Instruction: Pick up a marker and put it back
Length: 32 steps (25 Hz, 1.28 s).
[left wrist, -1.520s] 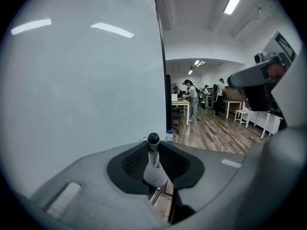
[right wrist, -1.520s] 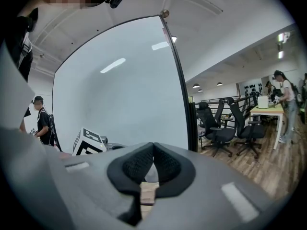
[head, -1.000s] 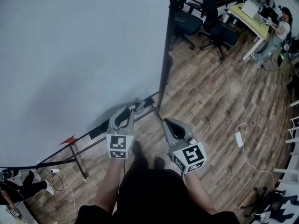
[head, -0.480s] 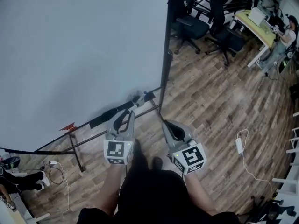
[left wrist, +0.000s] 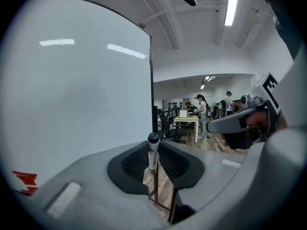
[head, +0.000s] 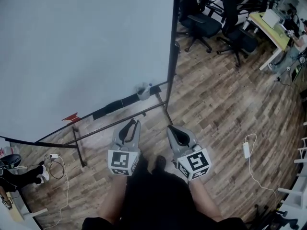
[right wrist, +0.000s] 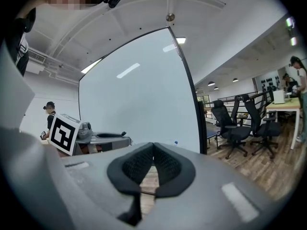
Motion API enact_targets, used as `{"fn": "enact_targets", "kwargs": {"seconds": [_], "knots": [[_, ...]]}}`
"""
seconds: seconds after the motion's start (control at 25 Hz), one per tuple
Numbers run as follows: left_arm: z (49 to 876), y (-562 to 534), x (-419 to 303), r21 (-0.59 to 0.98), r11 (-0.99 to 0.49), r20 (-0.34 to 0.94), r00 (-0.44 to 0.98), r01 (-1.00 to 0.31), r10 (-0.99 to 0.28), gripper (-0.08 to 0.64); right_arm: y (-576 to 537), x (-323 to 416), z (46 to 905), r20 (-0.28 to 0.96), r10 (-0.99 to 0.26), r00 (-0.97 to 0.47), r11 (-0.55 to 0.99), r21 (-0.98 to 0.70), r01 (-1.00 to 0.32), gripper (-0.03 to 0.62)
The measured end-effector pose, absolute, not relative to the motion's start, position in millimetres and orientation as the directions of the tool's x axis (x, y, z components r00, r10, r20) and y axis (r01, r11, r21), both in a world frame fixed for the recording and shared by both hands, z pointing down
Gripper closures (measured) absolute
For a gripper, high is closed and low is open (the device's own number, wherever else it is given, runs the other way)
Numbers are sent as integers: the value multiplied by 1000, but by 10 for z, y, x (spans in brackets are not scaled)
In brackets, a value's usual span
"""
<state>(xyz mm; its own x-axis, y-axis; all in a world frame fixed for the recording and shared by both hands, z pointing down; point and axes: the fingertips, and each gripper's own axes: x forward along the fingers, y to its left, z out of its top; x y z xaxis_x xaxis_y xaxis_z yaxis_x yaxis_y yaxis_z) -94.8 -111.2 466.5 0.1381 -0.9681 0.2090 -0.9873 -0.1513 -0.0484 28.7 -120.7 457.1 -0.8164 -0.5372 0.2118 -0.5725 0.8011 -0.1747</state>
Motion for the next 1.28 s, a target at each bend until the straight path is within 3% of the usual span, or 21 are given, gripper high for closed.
{"fn": "enact_targets", "kwargs": {"seconds": [0.8,1.28], "knots": [[4566,-308,-1039,-6,-178,185,174,-984,-967,485,-598,76,4541,187,-509,-840,800,-256,-542,591],[4187,370,-1364,11,-254,124,253,-967,-960,485,38,-165,4220,159,-609,-777,761,-160,-629,591]]}}
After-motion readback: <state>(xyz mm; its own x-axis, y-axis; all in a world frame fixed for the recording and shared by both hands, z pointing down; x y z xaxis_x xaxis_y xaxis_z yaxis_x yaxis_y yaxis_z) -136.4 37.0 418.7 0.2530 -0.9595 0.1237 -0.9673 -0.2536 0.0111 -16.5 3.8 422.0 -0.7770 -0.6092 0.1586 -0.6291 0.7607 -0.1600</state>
